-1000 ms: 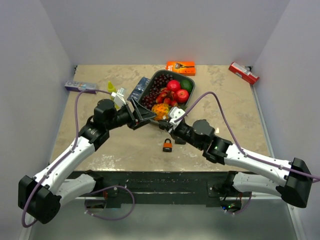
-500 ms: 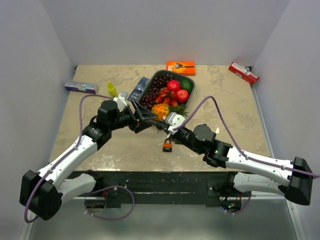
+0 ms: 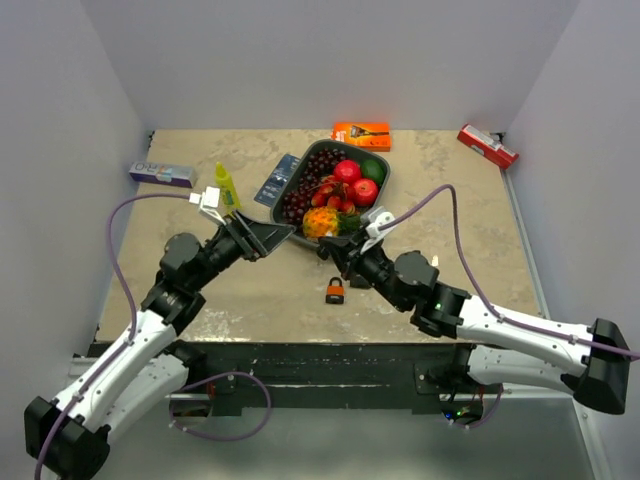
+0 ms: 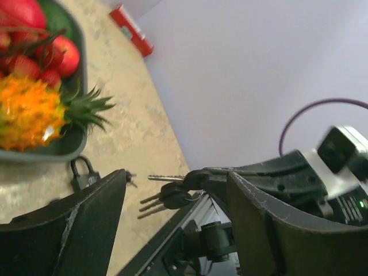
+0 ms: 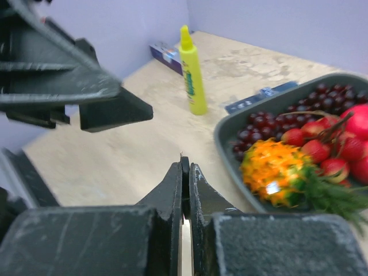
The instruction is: Unlock with the key
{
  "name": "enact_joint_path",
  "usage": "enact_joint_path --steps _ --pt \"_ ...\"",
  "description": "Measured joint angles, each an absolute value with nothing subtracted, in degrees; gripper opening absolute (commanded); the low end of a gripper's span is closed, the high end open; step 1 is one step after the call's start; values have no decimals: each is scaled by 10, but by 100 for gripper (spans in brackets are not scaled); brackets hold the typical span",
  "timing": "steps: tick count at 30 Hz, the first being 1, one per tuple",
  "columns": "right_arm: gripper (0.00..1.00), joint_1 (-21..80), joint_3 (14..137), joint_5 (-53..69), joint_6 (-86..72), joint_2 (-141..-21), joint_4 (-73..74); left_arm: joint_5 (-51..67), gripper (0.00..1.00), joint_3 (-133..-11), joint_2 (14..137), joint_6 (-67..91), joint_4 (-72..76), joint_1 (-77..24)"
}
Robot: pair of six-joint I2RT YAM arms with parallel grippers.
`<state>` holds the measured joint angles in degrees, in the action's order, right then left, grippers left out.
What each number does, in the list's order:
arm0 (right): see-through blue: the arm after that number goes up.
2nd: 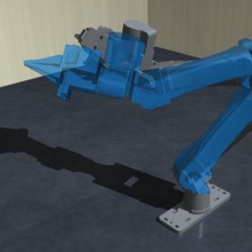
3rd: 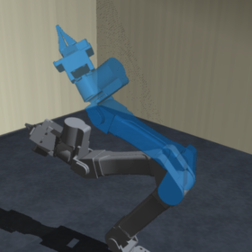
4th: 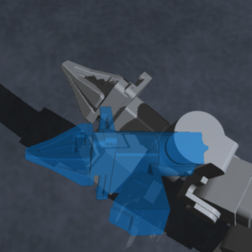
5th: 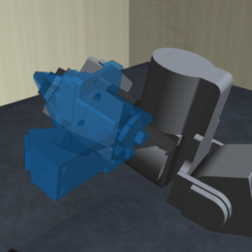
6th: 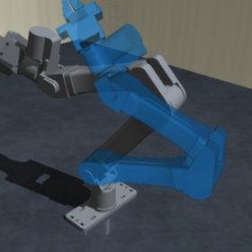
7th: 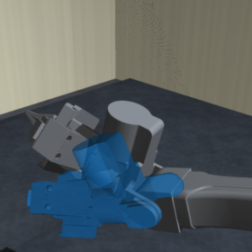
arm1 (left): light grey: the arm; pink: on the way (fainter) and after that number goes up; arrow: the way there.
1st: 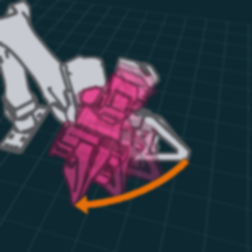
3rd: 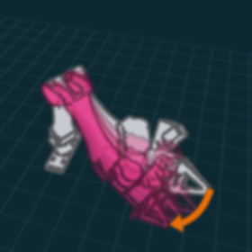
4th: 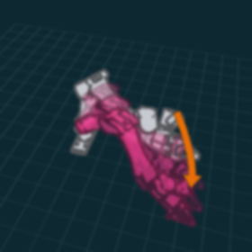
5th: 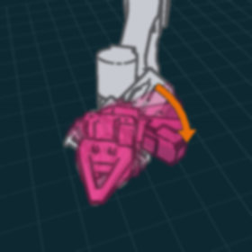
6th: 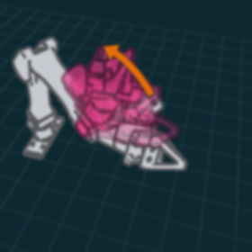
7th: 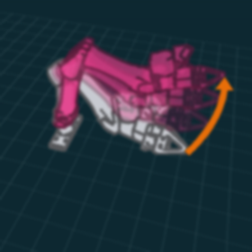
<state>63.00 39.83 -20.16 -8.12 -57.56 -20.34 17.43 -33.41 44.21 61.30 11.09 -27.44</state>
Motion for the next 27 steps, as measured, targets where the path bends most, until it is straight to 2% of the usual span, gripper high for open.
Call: enact_joint_path --steps 5,8,16,27 --pt "0 630 359 -215 -228 -522 -237 192 83 -267 404 562 228 -274" --pt "0 630 345 -216 -296 -512 -259 221 83 -242 417 552 291 -274" --pt "0 630 322 -210 -397 -505 -322 289 71 -215 481 564 456 -294" --pt "0 630 307 -187 -414 -508 -386 311 56 -223 505 575 514 -317"
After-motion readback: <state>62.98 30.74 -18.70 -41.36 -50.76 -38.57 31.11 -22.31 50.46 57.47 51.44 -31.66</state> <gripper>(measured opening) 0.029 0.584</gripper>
